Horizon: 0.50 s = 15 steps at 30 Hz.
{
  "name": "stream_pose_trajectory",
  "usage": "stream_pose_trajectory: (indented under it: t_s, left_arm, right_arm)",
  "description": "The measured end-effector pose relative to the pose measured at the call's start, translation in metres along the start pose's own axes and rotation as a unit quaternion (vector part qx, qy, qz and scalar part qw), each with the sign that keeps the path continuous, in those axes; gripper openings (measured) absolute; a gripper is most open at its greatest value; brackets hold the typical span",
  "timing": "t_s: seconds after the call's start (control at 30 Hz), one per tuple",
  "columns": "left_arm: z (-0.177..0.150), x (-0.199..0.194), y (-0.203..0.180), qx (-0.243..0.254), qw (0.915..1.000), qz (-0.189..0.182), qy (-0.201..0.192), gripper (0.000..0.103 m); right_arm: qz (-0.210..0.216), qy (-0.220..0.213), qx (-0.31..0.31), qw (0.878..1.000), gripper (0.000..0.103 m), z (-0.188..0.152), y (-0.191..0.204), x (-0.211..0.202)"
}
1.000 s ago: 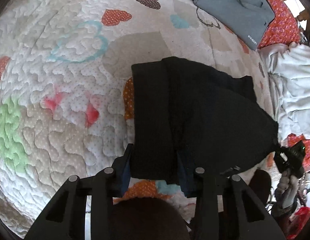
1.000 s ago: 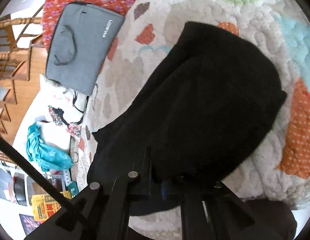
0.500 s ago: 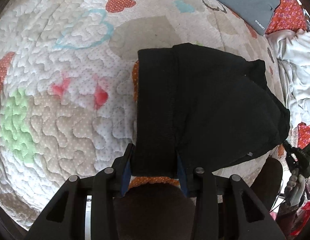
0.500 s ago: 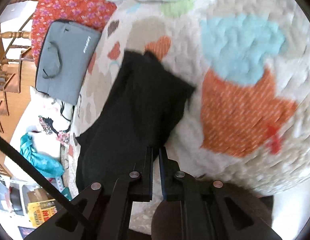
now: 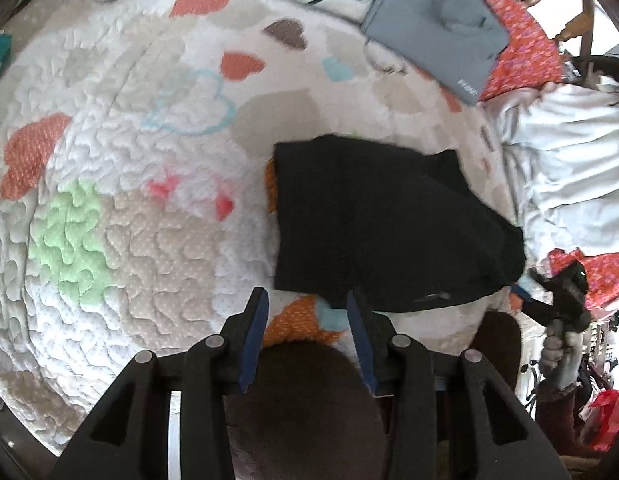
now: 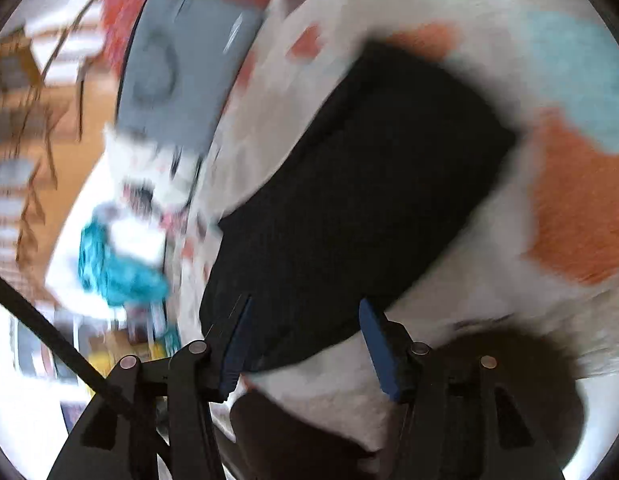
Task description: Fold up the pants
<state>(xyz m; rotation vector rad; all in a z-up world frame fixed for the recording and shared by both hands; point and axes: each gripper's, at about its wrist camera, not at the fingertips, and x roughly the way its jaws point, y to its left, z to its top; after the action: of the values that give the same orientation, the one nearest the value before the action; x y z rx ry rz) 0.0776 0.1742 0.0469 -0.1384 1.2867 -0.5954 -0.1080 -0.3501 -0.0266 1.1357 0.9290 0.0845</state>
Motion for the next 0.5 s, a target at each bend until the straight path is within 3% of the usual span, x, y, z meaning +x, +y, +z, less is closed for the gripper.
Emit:
stream_pose_trajectory:
  t_s: [0.07, 0.13, 0.17, 0.2, 0.27, 0.33, 0.37, 0.4, 0.43, 0.47, 0.5]
  left_arm:
    - [0.0, -0.005, -0.008, 0.007, 0.9999, -0.008, -0.011, 0.045]
    - [0.0, -0.002, -0.022, 0.017, 0.9997, -0.008, -0.018, 0.045]
    - [-0.001, 0.001, -0.029, 0.024, 0.9995, -0.008, -0.018, 0.045]
    - [-0.002, 0.004, -0.035, 0.028, 0.9994, -0.009, -0.018, 0.045]
    - [-0.004, 0.012, -0.046, 0.035, 0.9991, -0.02, -0.014, 0.045]
    - [-0.005, 0.017, -0.053, 0.037, 0.9989, -0.029, -0.01, 0.046]
    - [-0.004, 0.022, -0.058, 0.038, 0.9988, -0.031, -0.008, 0.046]
    - [-0.004, 0.026, -0.062, 0.04, 0.9988, -0.03, -0.005, 0.047]
    - [-0.002, 0.031, -0.065, 0.041, 0.9988, -0.028, -0.002, 0.046]
    - [-0.002, 0.034, -0.067, 0.045, 0.9986, -0.028, 0.001, 0.047]
    - [0.0, 0.039, -0.07, 0.049, 0.9983, -0.031, 0.006, 0.047]
  right_arm:
    - [-0.051, 0.029, -0.095, 0.994, 0.059, -0.011, 0.035, 0.026]
    - [-0.106, 0.041, -0.207, 0.972, 0.059, -0.026, 0.07, 0.054]
    - [-0.133, 0.04, -0.264, 0.954, 0.059, -0.034, 0.084, 0.067]
    - [-0.175, 0.041, -0.34, 0.923, 0.059, -0.046, 0.102, 0.086]
    - [-0.222, 0.046, -0.415, 0.881, 0.059, -0.061, 0.114, 0.112]
    - [-0.25, 0.05, -0.448, 0.857, 0.057, -0.065, 0.115, 0.135]
    - [-0.255, 0.054, -0.446, 0.856, 0.037, -0.064, 0.112, 0.14]
    - [-0.251, 0.056, -0.435, 0.863, 0.027, -0.059, 0.109, 0.141]
    - [-0.238, 0.057, -0.419, 0.874, 0.019, -0.054, 0.11, 0.136]
    - [-0.229, 0.062, -0.398, 0.886, 0.002, -0.05, 0.111, 0.13]
    - [-0.212, 0.063, -0.382, 0.897, 0.002, -0.047, 0.11, 0.123]
